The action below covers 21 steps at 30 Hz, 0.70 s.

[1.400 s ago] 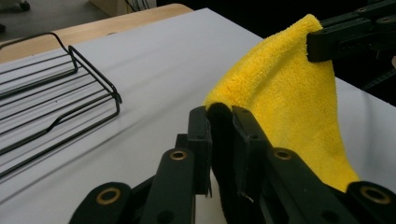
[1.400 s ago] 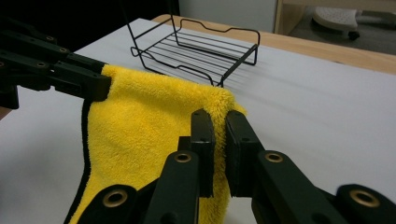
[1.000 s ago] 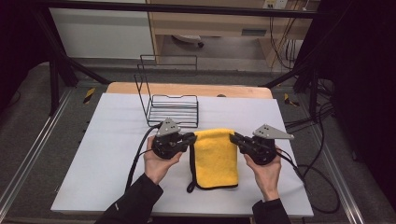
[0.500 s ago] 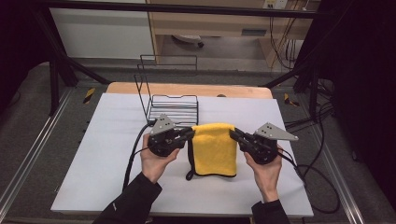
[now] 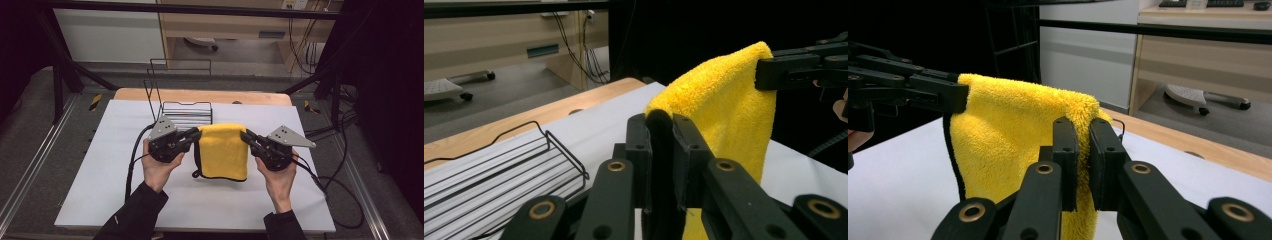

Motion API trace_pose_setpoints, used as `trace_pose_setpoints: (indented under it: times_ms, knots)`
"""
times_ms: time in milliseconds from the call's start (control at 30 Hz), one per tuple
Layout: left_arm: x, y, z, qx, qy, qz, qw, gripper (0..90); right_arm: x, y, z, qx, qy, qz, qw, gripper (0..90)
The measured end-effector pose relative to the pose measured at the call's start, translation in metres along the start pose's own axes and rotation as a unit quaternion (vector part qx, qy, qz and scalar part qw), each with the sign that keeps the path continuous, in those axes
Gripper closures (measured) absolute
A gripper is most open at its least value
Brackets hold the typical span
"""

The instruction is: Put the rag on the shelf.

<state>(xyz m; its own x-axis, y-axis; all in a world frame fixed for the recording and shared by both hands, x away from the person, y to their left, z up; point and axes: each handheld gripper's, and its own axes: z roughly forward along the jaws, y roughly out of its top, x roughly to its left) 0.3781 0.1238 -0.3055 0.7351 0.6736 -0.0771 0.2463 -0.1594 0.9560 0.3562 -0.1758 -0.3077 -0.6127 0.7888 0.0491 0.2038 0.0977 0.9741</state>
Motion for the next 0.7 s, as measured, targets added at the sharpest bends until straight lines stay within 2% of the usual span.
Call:
trace_pose_setpoints:
  times_ms: [333,700]
  knots:
    - [0.009,0.010,-0.013,-0.024,0.017,0.001,0.9996,79.6,0.010,0.013,0.011,-0.024,0.000,-0.012,0.9996,83.6]
    - [0.022,0.014,-0.027,-0.048,0.031,-0.007,0.9983,79.6,0.022,0.024,0.024,-0.042,0.006,-0.018,0.9989,83.6]
